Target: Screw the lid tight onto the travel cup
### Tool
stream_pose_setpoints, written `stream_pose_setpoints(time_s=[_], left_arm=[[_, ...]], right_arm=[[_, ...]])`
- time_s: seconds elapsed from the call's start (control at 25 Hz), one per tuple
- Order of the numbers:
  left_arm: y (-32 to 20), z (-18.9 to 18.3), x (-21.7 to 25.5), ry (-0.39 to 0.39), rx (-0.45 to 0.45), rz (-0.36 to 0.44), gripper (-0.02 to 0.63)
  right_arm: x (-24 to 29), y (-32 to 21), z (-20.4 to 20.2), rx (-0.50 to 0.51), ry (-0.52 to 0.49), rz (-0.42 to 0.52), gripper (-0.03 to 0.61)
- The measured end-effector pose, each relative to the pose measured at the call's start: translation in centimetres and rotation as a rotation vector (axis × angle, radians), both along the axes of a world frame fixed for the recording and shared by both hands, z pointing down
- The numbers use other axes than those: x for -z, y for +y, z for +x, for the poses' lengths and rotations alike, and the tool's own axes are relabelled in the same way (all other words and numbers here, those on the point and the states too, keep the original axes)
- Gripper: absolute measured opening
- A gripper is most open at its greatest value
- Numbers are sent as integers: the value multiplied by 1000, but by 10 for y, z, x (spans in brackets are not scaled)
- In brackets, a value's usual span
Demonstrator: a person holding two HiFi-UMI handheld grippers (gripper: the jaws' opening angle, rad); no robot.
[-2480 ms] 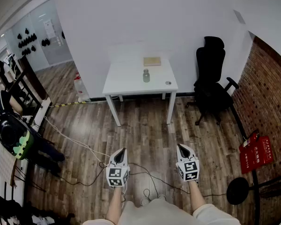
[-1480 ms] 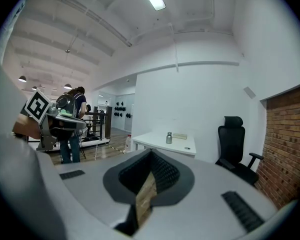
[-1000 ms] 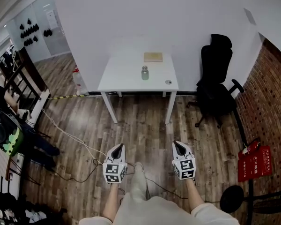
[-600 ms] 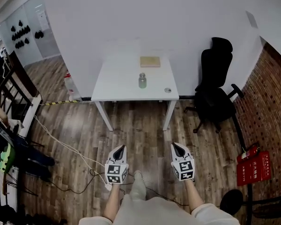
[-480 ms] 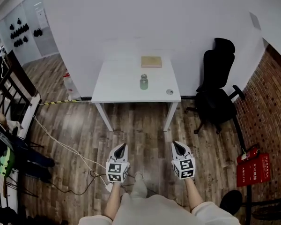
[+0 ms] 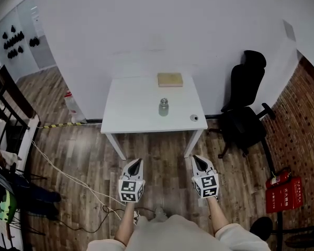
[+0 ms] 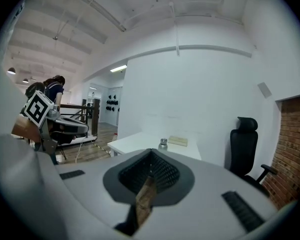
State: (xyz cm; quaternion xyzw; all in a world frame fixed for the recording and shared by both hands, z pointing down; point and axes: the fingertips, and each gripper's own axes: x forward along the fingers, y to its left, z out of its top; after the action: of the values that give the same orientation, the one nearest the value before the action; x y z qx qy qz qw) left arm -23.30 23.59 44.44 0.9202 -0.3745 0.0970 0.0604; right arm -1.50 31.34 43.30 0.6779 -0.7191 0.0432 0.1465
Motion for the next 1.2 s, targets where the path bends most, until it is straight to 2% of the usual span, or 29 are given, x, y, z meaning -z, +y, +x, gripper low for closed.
stream_pose_setpoints(time_s=[0.36, 0.72, 1.2], left_arm=[[-72, 9, -5, 5, -30, -7, 8], [-112, 24, -17, -5, -37, -25, 8], [-215, 93, -25, -19, -29, -25, 8]], right_arm=[[-8, -62, 4, -22, 4, -15, -1], [-28, -100, 17, -32, -20, -29, 0], [-38, -210, 74, 2, -40, -22, 0]])
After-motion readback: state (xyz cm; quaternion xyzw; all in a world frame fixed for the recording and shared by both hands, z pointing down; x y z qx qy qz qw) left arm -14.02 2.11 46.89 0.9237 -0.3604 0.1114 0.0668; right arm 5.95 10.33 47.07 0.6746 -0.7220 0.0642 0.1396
